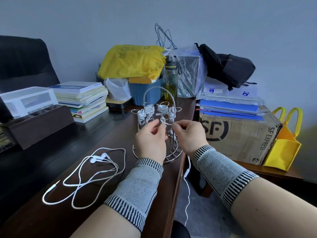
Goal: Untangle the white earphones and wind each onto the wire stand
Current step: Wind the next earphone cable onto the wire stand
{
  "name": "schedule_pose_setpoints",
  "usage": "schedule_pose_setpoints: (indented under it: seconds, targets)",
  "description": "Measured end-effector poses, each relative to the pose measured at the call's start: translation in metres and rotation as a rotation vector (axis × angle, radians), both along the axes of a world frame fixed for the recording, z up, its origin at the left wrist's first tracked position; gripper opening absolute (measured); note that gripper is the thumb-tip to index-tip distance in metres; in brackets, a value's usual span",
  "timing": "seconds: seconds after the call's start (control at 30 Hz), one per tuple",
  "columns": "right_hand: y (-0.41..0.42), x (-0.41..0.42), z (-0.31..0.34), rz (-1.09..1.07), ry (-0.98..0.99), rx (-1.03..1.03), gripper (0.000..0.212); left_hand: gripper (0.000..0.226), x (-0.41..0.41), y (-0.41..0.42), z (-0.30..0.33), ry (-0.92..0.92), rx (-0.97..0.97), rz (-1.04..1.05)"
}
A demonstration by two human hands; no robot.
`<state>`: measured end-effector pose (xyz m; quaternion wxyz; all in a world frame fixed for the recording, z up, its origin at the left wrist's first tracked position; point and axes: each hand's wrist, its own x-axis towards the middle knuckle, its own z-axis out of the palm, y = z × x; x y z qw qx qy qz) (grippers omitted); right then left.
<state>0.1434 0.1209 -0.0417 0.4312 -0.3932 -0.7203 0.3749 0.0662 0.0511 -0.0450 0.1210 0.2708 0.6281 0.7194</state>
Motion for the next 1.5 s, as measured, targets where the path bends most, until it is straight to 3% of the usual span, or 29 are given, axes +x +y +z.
schedule_pose_setpoints:
  seconds: [0.1,0.37,0.63,0.83,1.0,1.1,1.2,1.27,1.37,1.5]
  targets:
    - [0.000,0.003,0.001,0.004,-0.021,0.000,0.017,0.027,0.001,0.004,0.000,-0.010,-0.037,-0.024]
    - [0.008,0.024,0.014,-0.093,-0.221,0.008,0.024,0.012,-0.003,0.008,-0.002,0.026,-0.056,-0.017]
    - [0.001,0.010,0.077,-0.119,-0.420,0.339,0.023,0.024,-0.007,0.010,-0.007,0.054,-0.041,-0.045]
    - [-0.028,-0.019,0.101,0.068,-0.893,0.553,0.019,0.029,-0.004,0.005,-0.003,0.022,-0.038,-0.067]
    - [-0.049,-0.018,0.088,0.119,-1.085,0.725,0.009,0.035,-0.008,0.003,-0.004,0.080,-0.146,-0.024]
    - [-0.052,-0.007,0.068,0.138,-1.020,0.796,0.013,0.022,-0.007,0.005,-0.004,0.035,-0.057,-0.069]
    - [-0.042,0.010,0.040,0.151,-0.679,0.795,0.022,0.021,-0.007,0.006,-0.008,0.011,0.008,-0.100]
    - [-0.032,0.018,0.031,0.119,-0.460,0.566,0.023,0.014,-0.007,0.007,-0.010,0.034,0.008,-0.097]
    - [-0.016,0.029,0.025,0.115,-0.333,0.148,0.017,0.017,-0.004,0.006,-0.008,0.026,0.000,-0.079]
    - [-0.002,0.035,0.028,-0.031,-0.333,0.038,0.023,0.018,-0.003,0.005,-0.005,0.022,0.009,-0.087]
